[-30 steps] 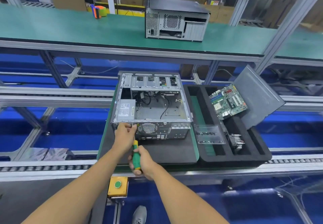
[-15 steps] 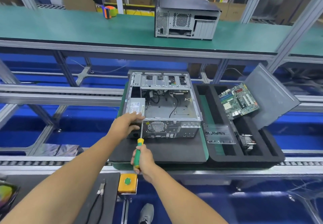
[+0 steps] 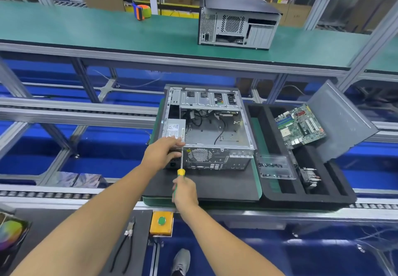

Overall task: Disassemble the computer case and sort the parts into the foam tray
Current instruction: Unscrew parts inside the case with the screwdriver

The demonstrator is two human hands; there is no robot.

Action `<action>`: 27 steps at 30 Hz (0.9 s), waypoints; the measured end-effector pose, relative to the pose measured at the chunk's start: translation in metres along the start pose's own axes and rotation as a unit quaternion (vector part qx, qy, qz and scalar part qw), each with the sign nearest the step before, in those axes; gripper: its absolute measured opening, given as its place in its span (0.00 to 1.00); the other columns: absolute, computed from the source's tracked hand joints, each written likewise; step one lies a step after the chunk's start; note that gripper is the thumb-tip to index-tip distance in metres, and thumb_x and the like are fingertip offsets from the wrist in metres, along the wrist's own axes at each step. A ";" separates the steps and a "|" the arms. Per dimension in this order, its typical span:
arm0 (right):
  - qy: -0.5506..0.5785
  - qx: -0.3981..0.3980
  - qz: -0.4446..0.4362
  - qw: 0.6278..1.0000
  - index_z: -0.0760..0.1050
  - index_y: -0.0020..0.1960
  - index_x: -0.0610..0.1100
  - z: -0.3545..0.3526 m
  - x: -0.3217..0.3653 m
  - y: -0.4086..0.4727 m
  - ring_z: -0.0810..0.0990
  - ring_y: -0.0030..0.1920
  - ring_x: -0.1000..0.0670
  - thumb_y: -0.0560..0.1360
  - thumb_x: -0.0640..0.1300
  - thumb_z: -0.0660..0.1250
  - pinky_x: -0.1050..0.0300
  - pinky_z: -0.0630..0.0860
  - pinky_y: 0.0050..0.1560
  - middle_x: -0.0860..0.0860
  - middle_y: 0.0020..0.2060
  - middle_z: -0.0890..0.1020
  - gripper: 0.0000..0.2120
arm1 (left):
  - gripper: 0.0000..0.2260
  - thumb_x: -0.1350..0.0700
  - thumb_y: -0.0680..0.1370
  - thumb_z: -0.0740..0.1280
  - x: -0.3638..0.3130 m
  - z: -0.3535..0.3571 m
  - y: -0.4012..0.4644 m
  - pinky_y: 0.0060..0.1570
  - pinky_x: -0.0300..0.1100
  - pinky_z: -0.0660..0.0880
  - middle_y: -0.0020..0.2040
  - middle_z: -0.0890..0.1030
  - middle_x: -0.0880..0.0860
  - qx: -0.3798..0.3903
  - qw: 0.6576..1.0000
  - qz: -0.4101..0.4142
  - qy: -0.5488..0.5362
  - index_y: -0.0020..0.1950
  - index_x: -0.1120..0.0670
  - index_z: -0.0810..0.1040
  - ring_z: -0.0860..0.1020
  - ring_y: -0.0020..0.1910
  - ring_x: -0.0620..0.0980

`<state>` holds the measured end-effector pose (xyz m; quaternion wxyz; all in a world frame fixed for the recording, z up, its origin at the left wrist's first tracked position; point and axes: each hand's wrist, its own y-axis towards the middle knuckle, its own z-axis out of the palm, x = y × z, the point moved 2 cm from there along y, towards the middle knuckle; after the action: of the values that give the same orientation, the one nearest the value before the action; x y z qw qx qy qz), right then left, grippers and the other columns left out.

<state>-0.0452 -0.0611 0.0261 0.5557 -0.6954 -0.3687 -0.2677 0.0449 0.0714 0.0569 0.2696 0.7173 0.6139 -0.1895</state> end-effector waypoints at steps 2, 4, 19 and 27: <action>0.096 0.020 0.035 0.995 0.74 0.34 0.46 -0.003 0.000 0.002 0.73 0.26 0.47 0.77 0.47 0.61 0.54 0.67 0.35 0.50 0.28 0.76 0.13 | 0.19 0.51 0.75 0.77 0.001 0.000 0.001 0.68 0.46 0.72 0.68 0.79 0.41 0.007 1.000 0.001 0.008 0.66 0.42 0.81 0.70 0.74 0.44; 0.138 0.050 0.057 0.988 0.75 0.35 0.42 -0.010 -0.004 0.001 0.69 0.21 0.50 0.78 0.47 0.59 0.59 0.65 0.27 0.48 0.26 0.73 0.16 | 0.20 0.47 0.75 0.77 0.001 0.000 0.000 0.67 0.44 0.70 0.69 0.78 0.40 0.014 1.000 0.001 0.025 0.66 0.40 0.80 0.70 0.74 0.43; 0.220 0.162 0.095 0.957 0.74 0.41 0.41 -0.021 0.007 -0.005 0.62 0.22 0.50 0.82 0.48 0.55 0.60 0.60 0.22 0.47 0.24 0.69 0.17 | 0.20 0.48 0.74 0.77 -0.001 0.000 -0.001 0.66 0.45 0.71 0.68 0.79 0.42 -0.006 1.000 0.003 0.018 0.65 0.40 0.81 0.70 0.74 0.44; 0.090 0.064 0.081 0.991 0.74 0.39 0.43 -0.017 0.012 -0.003 0.69 0.23 0.48 0.79 0.47 0.59 0.59 0.66 0.23 0.47 0.27 0.74 0.14 | 0.20 0.47 0.74 0.77 -0.005 0.000 -0.005 0.63 0.42 0.70 0.69 0.78 0.39 -0.015 1.000 0.000 0.025 0.65 0.40 0.80 0.69 0.74 0.43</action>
<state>-0.0396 -0.0745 0.0411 0.6501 -0.6587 -0.2760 -0.2596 0.0397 0.0681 0.0585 0.2644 0.7179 0.6232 -0.1620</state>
